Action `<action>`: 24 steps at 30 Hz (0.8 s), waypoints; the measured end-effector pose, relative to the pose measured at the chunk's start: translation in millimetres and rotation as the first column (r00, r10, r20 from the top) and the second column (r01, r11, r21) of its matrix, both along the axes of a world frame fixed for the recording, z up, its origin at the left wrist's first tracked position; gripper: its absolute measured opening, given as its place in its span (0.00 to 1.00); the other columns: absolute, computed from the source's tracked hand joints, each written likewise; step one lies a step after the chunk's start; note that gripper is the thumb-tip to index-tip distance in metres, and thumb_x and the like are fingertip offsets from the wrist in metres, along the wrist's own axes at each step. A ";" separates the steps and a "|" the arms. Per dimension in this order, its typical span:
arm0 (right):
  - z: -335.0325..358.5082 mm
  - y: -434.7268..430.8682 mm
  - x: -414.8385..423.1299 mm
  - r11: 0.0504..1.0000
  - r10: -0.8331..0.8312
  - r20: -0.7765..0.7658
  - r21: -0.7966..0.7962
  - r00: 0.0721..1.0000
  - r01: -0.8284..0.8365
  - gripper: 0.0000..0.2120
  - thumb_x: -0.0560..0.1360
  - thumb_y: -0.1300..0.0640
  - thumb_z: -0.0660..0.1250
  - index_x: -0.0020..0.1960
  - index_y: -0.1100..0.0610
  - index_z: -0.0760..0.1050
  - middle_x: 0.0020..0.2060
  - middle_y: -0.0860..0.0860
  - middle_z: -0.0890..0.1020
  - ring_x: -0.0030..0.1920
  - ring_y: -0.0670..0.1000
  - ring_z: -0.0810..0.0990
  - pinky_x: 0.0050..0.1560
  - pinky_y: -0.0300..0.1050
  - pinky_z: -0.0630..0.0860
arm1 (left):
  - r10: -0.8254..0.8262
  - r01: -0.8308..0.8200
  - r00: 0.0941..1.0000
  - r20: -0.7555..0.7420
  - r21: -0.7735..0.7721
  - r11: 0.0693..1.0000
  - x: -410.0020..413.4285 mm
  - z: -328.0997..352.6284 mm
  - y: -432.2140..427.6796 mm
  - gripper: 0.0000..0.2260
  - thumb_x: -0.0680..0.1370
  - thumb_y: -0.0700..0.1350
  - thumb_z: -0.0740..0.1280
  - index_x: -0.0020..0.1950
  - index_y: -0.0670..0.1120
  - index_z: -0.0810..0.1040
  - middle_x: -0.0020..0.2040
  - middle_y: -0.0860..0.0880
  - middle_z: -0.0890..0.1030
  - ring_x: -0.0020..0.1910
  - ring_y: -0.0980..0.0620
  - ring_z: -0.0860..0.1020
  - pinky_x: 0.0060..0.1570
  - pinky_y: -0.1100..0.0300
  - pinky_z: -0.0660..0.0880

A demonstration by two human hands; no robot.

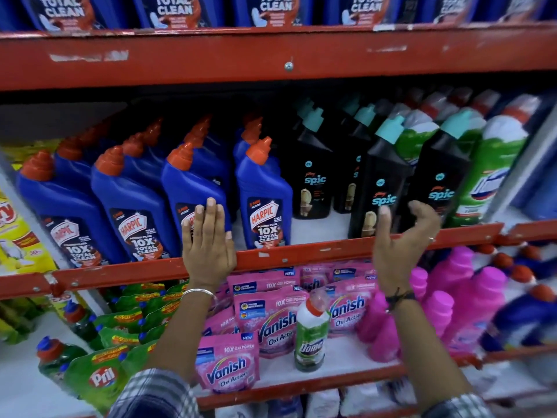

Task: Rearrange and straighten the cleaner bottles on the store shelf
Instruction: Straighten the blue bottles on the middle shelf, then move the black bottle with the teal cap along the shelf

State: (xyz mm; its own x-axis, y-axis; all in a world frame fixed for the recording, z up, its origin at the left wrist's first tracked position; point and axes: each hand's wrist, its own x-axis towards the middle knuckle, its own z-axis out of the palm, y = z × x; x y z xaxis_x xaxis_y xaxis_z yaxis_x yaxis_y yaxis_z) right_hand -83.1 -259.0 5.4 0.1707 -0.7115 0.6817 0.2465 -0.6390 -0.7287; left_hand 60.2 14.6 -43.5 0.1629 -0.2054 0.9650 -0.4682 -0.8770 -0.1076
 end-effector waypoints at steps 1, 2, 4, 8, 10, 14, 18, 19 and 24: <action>1.0 -16.9 0.0 0.999 -0.041 0.010 0.019 0.999 0.041 0.21 0.75 0.52 0.67 0.59 0.66 0.68 0.55 0.65 0.72 0.57 0.63 0.70 0.63 0.40 0.66 | 0.003 -0.003 1.000 0.001 -0.002 1.000 0.3 -0.4 1.3 0.27 0.80 0.45 0.53 0.78 0.42 0.51 0.79 0.49 0.47 0.77 0.49 0.47 0.75 0.50 0.47; 2.0 -35.0 0.2 0.996 -0.079 0.010 0.033 0.997 0.079 0.22 0.75 0.53 0.68 0.61 0.66 0.67 0.56 0.65 0.72 0.58 0.63 0.70 0.63 0.43 0.67 | 0.002 -0.001 1.000 0.005 -0.003 1.000 0.2 -0.4 0.6 0.27 0.80 0.45 0.53 0.78 0.42 0.51 0.79 0.49 0.47 0.77 0.49 0.48 0.75 0.50 0.47; 3.7 -66.0 2.7 0.991 -0.118 -0.050 0.053 0.992 0.121 0.29 0.72 0.53 0.71 0.65 0.66 0.64 0.59 0.65 0.70 0.61 0.63 0.69 0.66 0.50 0.67 | 0.004 -0.004 1.000 0.011 -0.005 1.000 -0.2 0.0 -0.5 0.27 0.80 0.45 0.54 0.78 0.42 0.51 0.79 0.49 0.48 0.77 0.49 0.48 0.75 0.50 0.47; 9.8 -98.4 11.3 0.992 -0.111 -0.260 0.023 0.959 0.121 0.43 0.67 0.49 0.75 0.70 0.69 0.57 0.66 0.66 0.65 0.68 0.64 0.63 0.68 0.48 0.58 | 0.008 -0.007 1.000 0.017 -0.008 1.000 -1.0 0.9 -2.0 0.27 0.80 0.45 0.53 0.78 0.42 0.51 0.79 0.48 0.48 0.77 0.48 0.48 0.75 0.49 0.47; 12.7 -102.9 15.7 0.992 -0.121 -0.306 0.000 0.944 0.127 0.46 0.66 0.48 0.76 0.72 0.68 0.55 0.69 0.65 0.65 0.70 0.62 0.62 0.68 0.46 0.57 | 0.015 -0.015 1.000 0.026 -0.006 1.000 -0.4 0.0 -1.1 0.27 0.80 0.45 0.53 0.78 0.42 0.51 0.79 0.48 0.48 0.77 0.48 0.48 0.75 0.49 0.47; 16.8 -106.5 16.9 0.984 -0.165 -0.288 0.013 0.943 0.176 0.47 0.63 0.46 0.77 0.71 0.66 0.59 0.67 0.63 0.69 0.68 0.61 0.67 0.65 0.53 0.66 | 0.020 -0.020 0.999 0.040 -0.004 1.000 0.7 -0.5 -2.3 0.27 0.80 0.45 0.53 0.78 0.41 0.52 0.79 0.47 0.49 0.77 0.47 0.49 0.75 0.49 0.47; 13.9 -103.9 9.9 0.990 -0.127 -0.202 0.034 0.971 0.137 0.46 0.62 0.47 0.79 0.70 0.65 0.61 0.65 0.62 0.72 0.66 0.60 0.70 0.67 0.54 0.67 | 0.017 -0.017 0.999 0.046 -0.005 1.000 1.9 -0.4 -2.9 0.27 0.80 0.45 0.53 0.78 0.41 0.52 0.79 0.47 0.49 0.77 0.47 0.49 0.75 0.49 0.47; 13.3 -101.7 6.9 0.991 -0.112 -0.169 0.047 0.979 0.122 0.45 0.62 0.47 0.79 0.69 0.65 0.62 0.64 0.62 0.73 0.65 0.60 0.71 0.66 0.55 0.68 | 0.021 -0.021 0.999 0.048 -0.004 1.000 2.3 -0.6 -2.8 0.27 0.80 0.45 0.53 0.78 0.41 0.52 0.79 0.47 0.49 0.77 0.47 0.49 0.76 0.49 0.47; 25.8 -80.0 -16.0 0.991 -0.110 -0.045 0.072 0.993 0.113 0.45 0.60 0.48 0.80 0.68 0.64 0.63 0.63 0.61 0.74 0.64 0.58 0.73 0.66 0.46 0.68 | 0.021 -0.021 0.999 0.035 -0.002 1.000 1.4 0.3 -2.6 0.27 0.80 0.46 0.53 0.78 0.41 0.52 0.79 0.47 0.49 0.77 0.47 0.49 0.76 0.49 0.46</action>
